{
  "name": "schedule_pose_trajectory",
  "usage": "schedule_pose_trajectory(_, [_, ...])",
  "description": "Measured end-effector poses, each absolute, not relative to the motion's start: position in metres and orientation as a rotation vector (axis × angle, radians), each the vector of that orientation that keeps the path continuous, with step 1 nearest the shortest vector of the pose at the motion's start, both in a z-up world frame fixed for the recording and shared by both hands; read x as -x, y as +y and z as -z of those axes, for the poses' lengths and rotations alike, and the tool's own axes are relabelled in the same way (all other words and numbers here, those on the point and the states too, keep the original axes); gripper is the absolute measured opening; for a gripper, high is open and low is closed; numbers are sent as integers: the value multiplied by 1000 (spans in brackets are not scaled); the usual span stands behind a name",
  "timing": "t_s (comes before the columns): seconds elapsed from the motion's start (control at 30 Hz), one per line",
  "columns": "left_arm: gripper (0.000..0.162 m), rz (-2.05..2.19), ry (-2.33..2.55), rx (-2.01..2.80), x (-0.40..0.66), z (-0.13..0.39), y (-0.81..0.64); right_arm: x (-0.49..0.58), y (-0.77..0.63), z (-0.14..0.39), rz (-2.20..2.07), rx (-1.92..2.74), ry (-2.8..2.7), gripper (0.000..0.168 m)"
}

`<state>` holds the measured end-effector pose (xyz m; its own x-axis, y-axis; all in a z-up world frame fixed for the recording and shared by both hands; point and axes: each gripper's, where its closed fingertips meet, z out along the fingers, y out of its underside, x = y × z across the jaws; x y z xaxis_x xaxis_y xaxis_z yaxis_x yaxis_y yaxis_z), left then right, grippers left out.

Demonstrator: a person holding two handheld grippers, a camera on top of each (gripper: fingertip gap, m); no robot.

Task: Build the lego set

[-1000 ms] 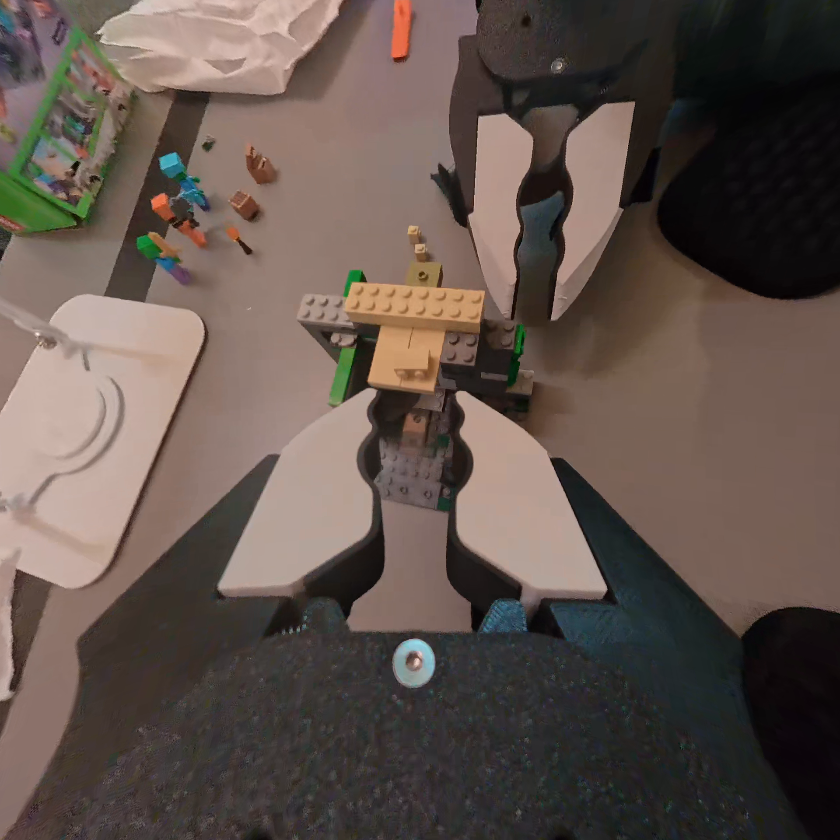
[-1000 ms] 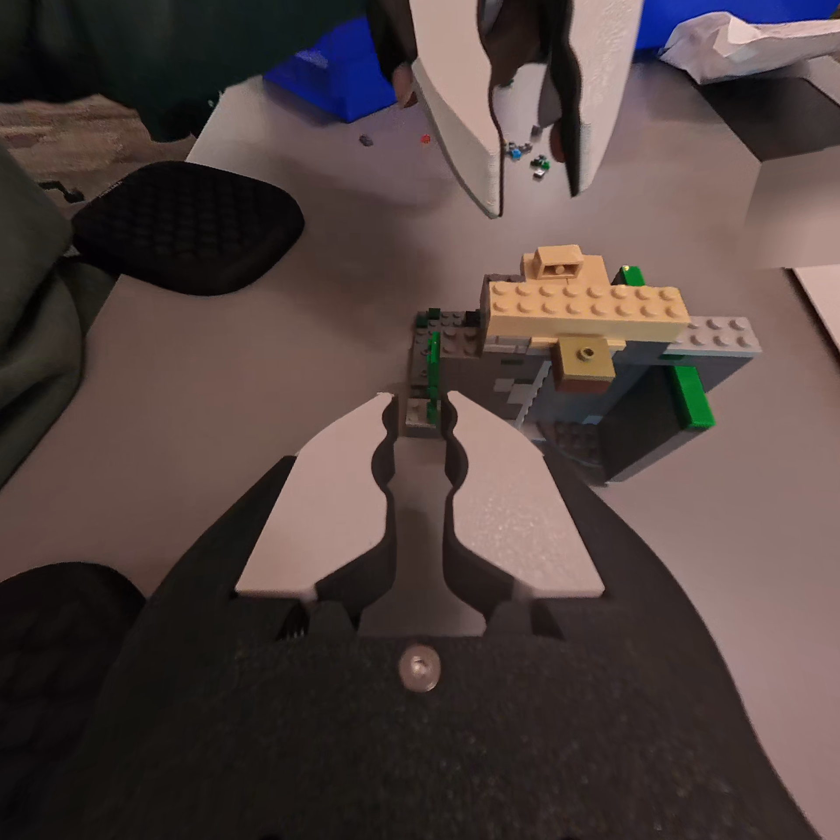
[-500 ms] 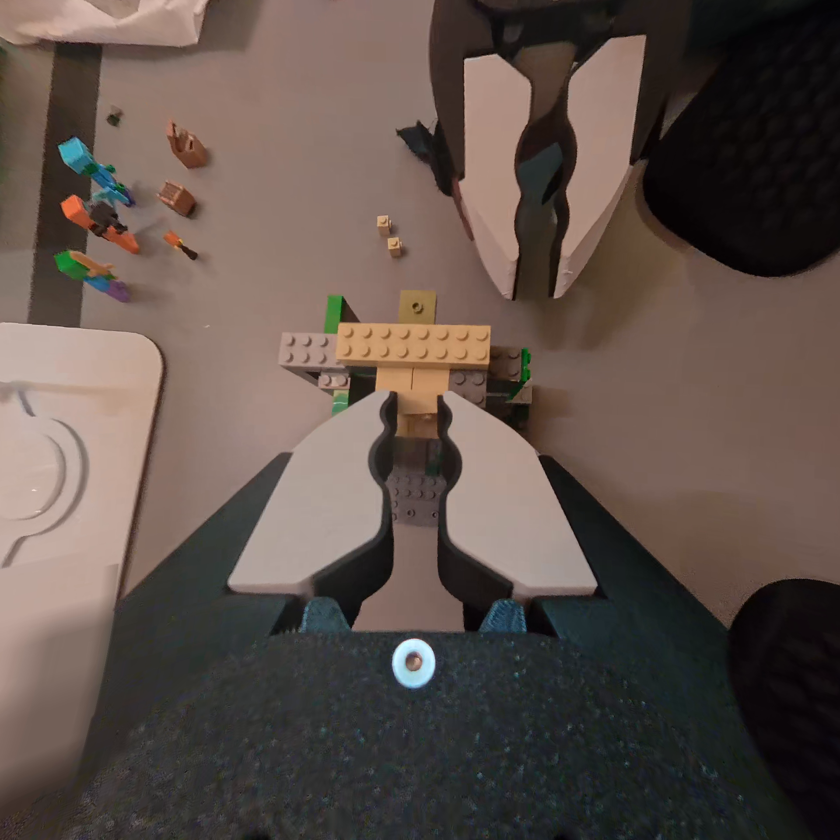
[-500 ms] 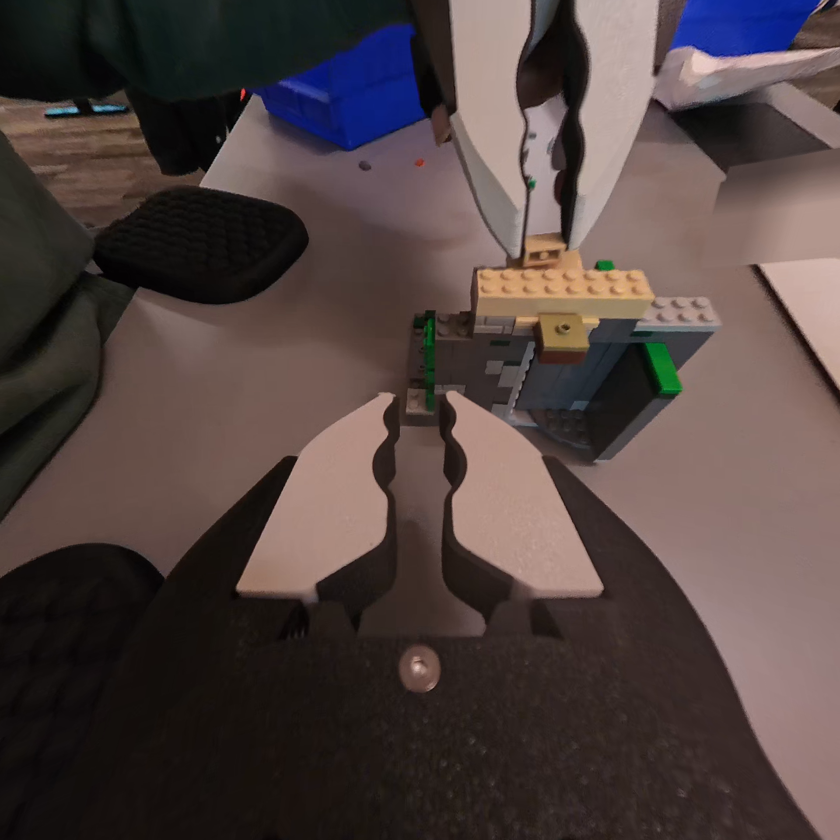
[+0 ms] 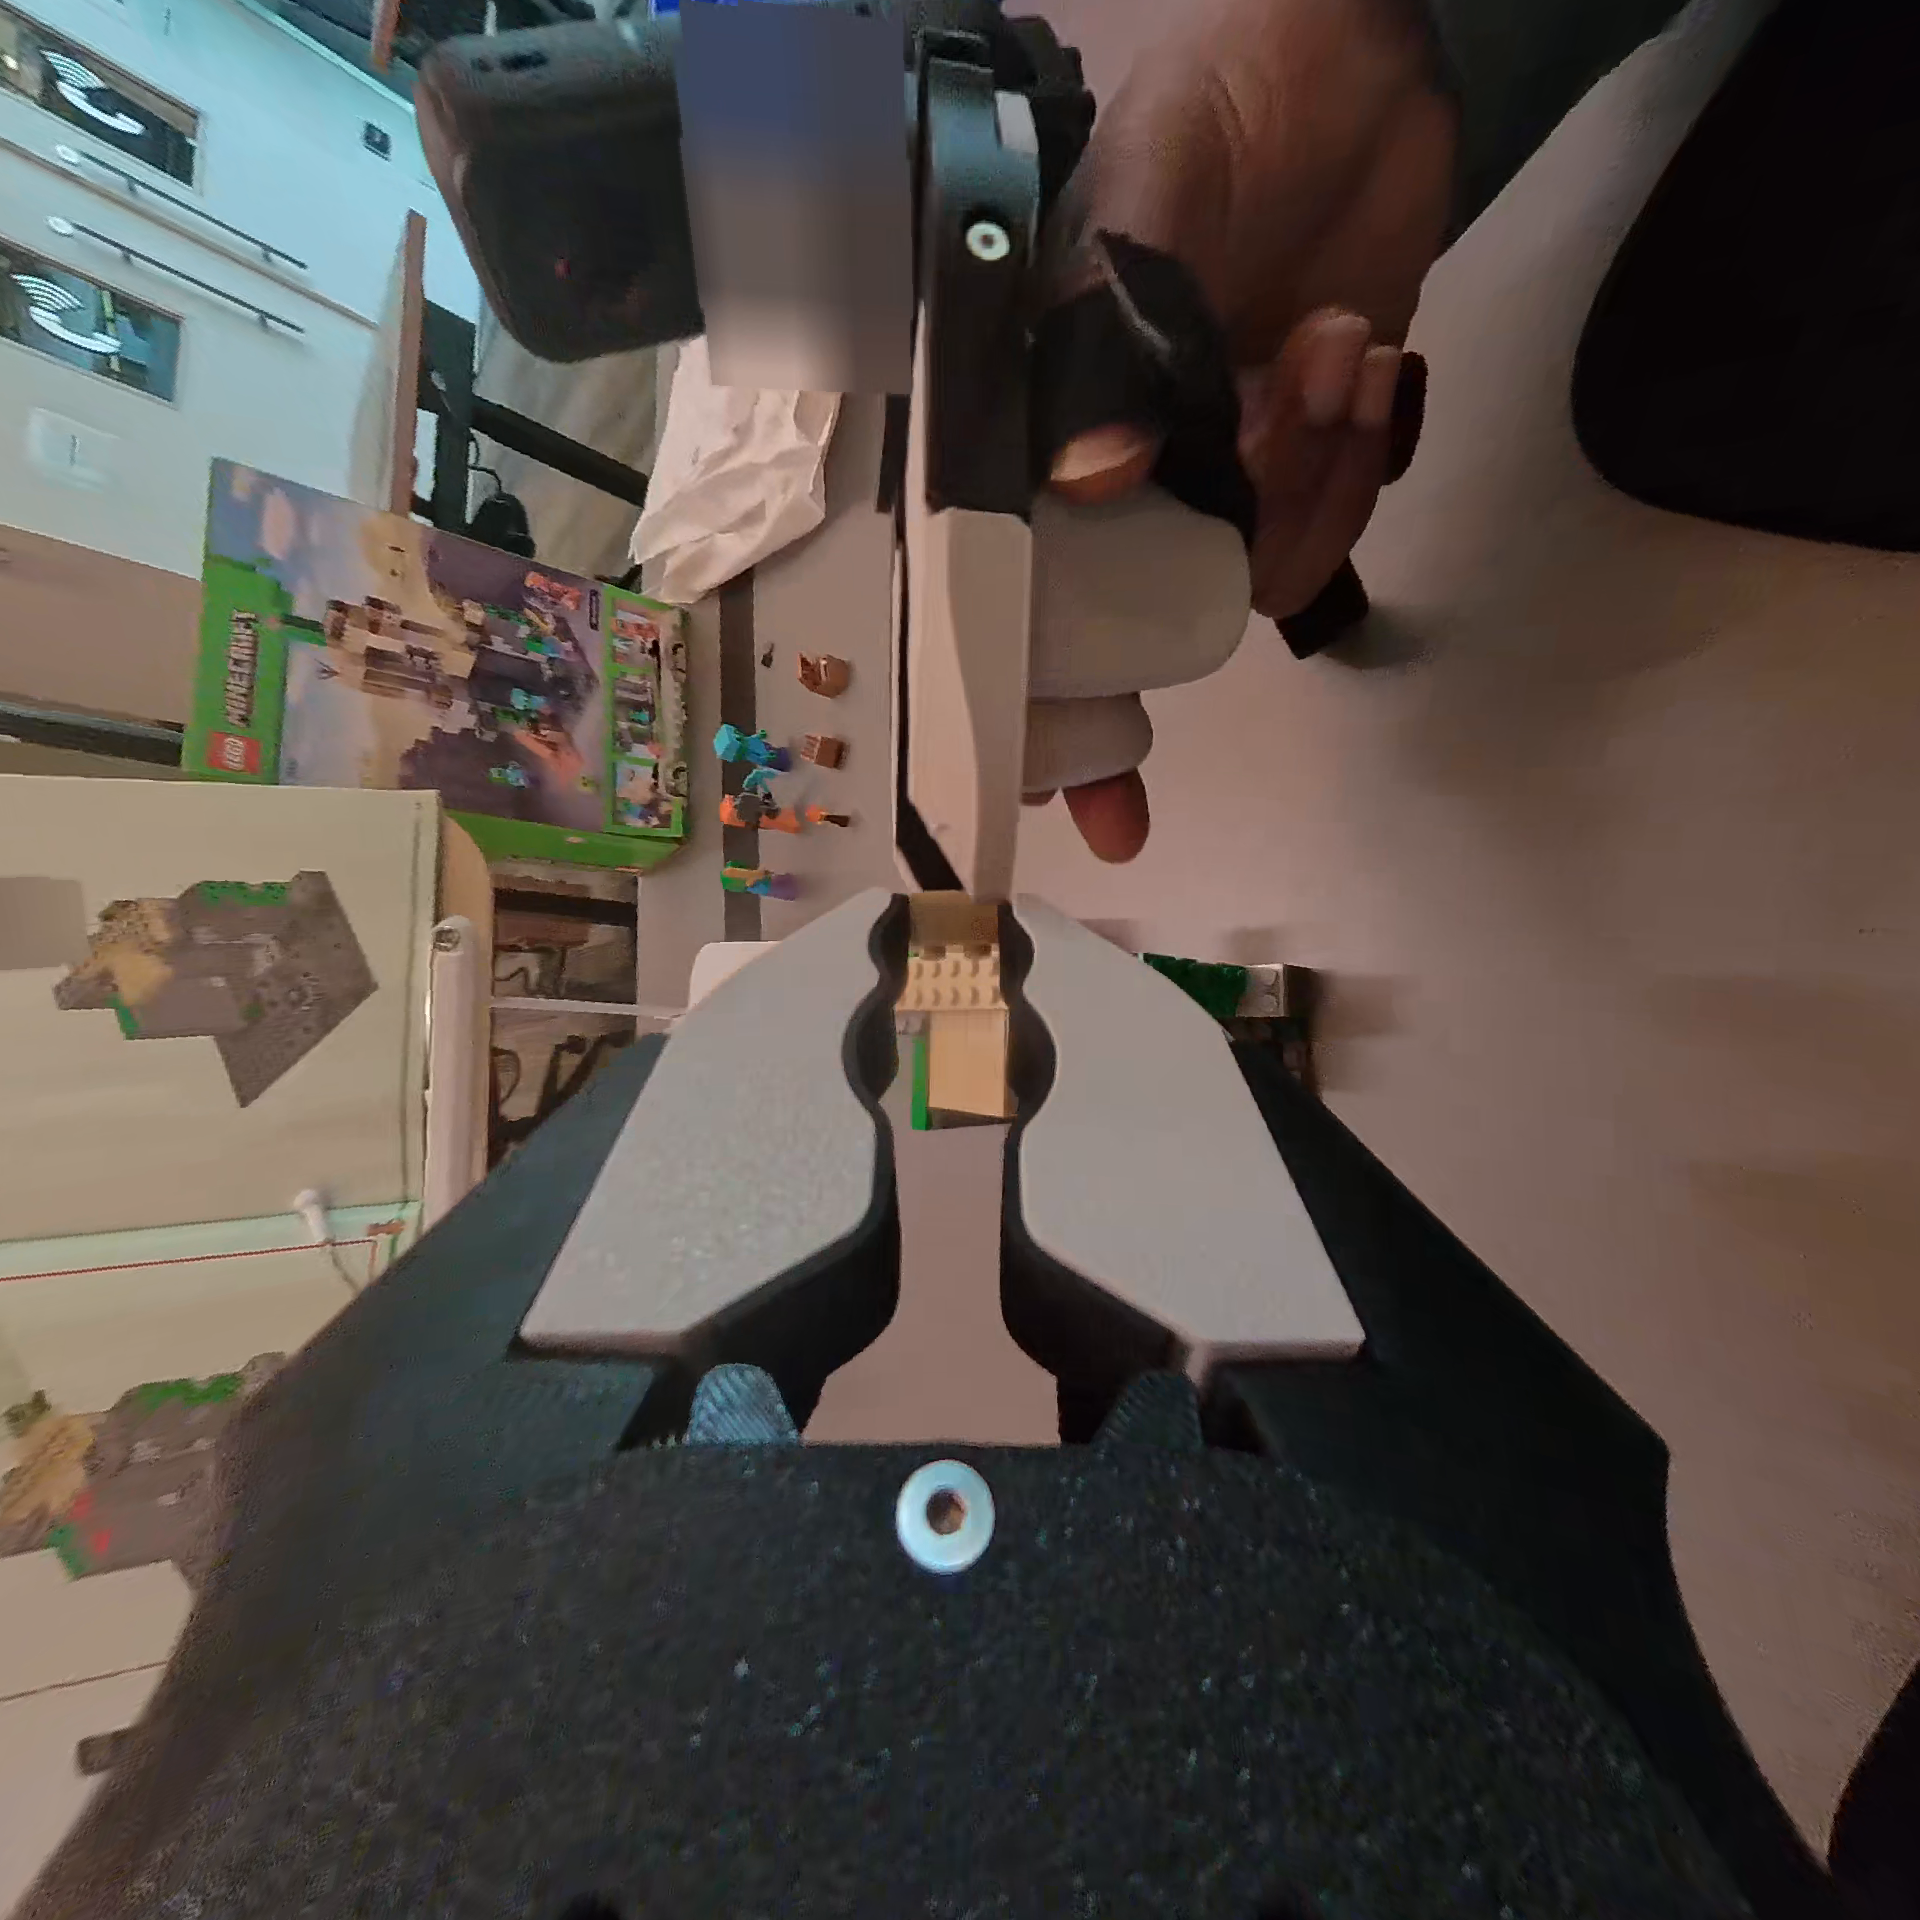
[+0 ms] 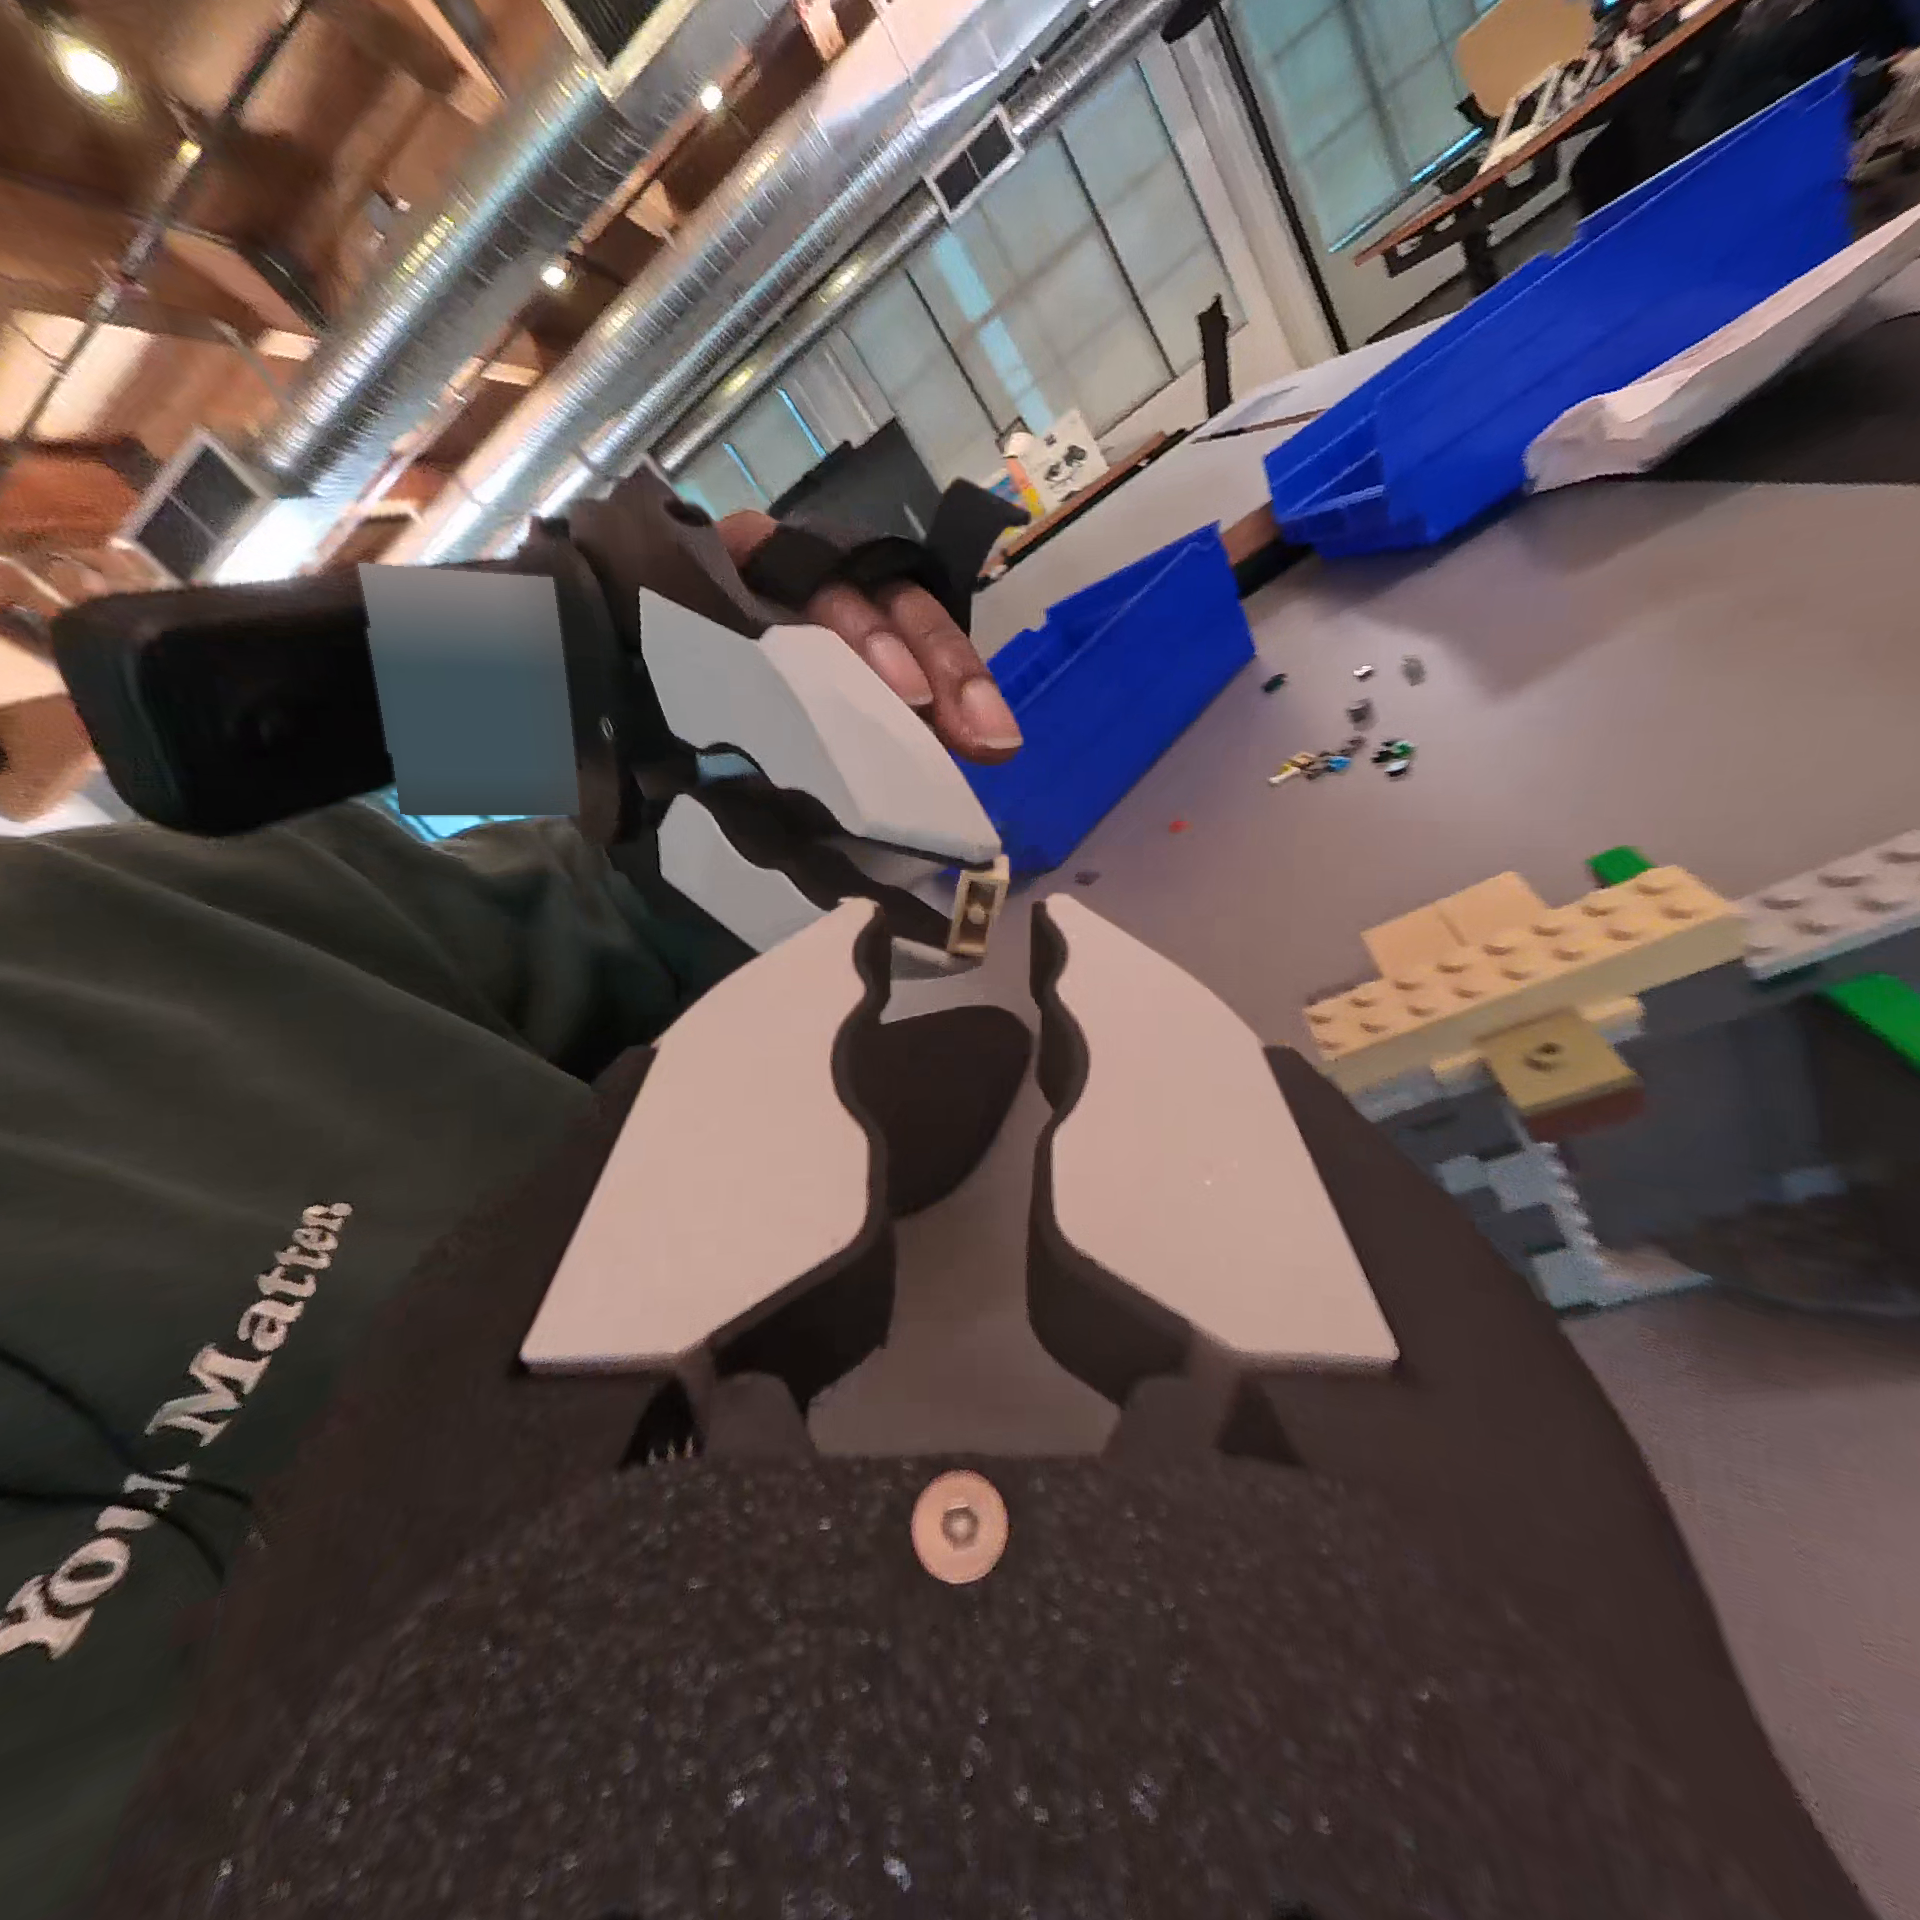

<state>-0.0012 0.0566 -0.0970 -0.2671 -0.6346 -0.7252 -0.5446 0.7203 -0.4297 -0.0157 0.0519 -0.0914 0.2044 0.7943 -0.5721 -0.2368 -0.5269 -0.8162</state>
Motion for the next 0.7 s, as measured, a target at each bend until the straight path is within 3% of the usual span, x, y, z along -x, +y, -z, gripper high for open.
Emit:
schedule_pose_trajectory(0.17, [16, 145, 1912, 901, 7, 93, 48, 19, 44, 88, -1555, 1560, -565, 9])
schedule_pose_trajectory(0.37, [21, 370, 1843, 897, 10, 79, 28, 15, 19, 67, -1741, 1325, -661, 7])
schedule_pose_trajectory(0.7, [17, 558, 1702, 754, 10, 57, -1, 14, -12, 52, -1992, 1125, -733, 8])
